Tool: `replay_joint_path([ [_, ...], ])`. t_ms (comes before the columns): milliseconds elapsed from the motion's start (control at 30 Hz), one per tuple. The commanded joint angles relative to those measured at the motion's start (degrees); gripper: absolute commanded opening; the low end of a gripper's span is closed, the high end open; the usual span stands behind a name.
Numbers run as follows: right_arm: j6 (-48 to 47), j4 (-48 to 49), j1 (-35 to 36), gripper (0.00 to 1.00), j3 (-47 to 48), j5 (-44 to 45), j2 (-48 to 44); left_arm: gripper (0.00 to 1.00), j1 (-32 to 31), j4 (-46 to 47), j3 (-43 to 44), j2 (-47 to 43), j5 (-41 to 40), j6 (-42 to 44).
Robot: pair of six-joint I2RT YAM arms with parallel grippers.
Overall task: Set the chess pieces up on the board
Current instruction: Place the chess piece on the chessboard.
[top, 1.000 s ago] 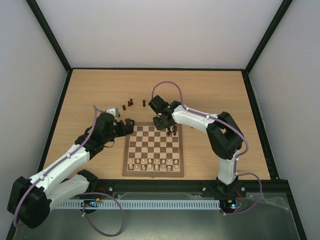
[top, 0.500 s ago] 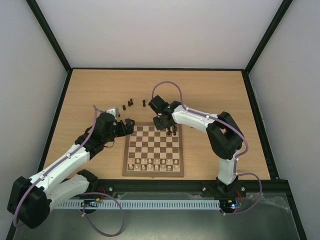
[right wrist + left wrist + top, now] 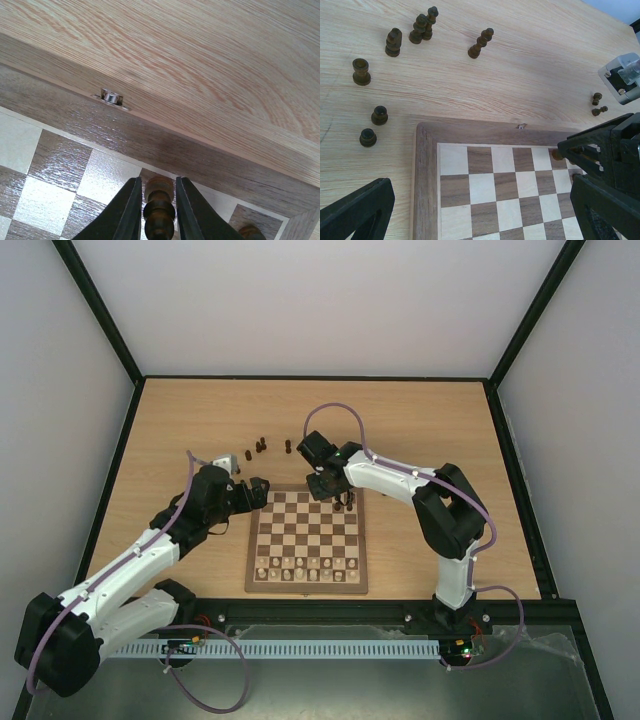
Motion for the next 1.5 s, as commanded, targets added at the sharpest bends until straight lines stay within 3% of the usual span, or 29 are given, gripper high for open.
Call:
replay_joint_path([
  [0, 0.23, -3.01, 0.33, 0.20, -1.32, -0.10, -0.79, 1.00, -0.19, 0.28, 0.15, 0.08, -0.26, -0.04],
  [333, 0.29, -3.11, 0.33, 0.20, -2.54, 0.01, -2.02, 1.00, -0.18, 0.41, 0.23, 0.17, -0.25, -0.13],
  [533, 0.17, -2.27, 0.37, 0.31, -2.22, -0.39, -2.68, 1.00, -0.19, 0.12, 0.17, 0.08, -0.48, -0.14],
  [1133, 0.08, -3.63, 0.38, 0.37, 2.71, 2.96, -6.47, 1.00, -0.18, 0.21, 0.39, 0.66, -0.81, -0.01],
  [1467, 2.79, -9.74, 0.35, 0.31, -0.36, 6.49, -12.89, 0.99, -0.19, 1.09, 0.36, 1.66, -0.36, 0.08],
])
